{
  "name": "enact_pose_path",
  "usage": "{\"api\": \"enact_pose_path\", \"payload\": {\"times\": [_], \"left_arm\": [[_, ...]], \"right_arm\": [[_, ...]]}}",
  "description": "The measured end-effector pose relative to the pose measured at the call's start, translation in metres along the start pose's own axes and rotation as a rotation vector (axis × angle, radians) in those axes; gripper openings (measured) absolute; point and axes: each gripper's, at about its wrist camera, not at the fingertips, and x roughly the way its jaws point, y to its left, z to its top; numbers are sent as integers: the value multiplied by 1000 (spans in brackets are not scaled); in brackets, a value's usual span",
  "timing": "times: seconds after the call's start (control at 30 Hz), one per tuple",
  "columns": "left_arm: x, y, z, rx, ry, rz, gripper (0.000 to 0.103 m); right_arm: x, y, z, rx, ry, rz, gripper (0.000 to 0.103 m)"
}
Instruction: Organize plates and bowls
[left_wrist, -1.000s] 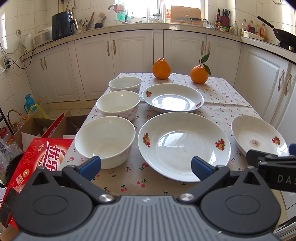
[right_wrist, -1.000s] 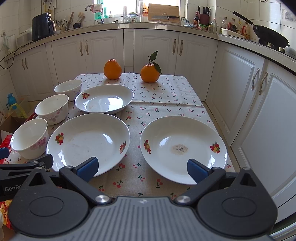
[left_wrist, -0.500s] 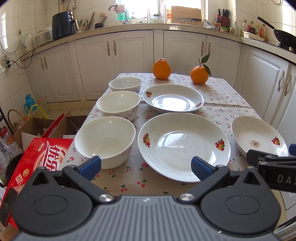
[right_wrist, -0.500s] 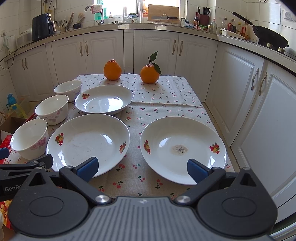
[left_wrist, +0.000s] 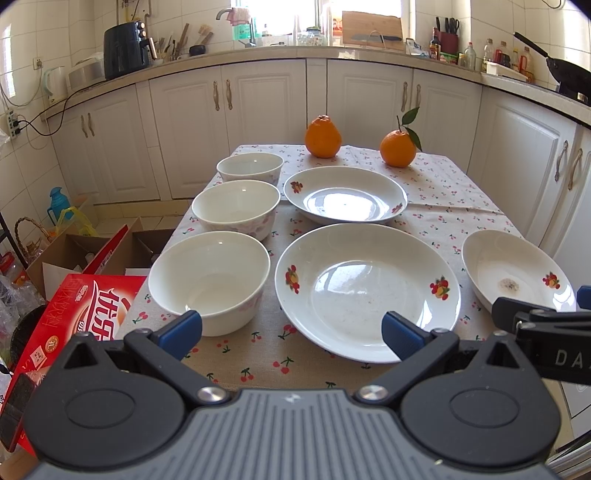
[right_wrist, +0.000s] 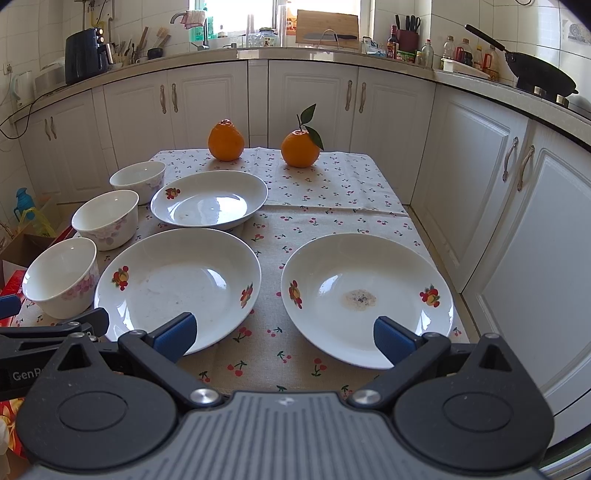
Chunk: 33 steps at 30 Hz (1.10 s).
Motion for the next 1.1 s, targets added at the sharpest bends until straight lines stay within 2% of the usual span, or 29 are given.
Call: {"api": "enact_pose_path", "payload": {"times": [0.43, 0.63, 0.93, 1.1], "left_arm": [[3, 0, 4, -10, -31, -53, 102], [4, -2, 13, 40, -47, -80, 102], [9, 0, 33, 66, -82, -111, 102], [19, -1, 40, 112, -80, -126, 102]], "right_arm": [[-3, -5, 3, 6, -25, 9, 103], [-2, -12, 7, 3, -40, 6, 103], [-3, -39, 21, -15, -92, 24, 103], [-2, -65, 23, -33, -126, 76, 103]]}}
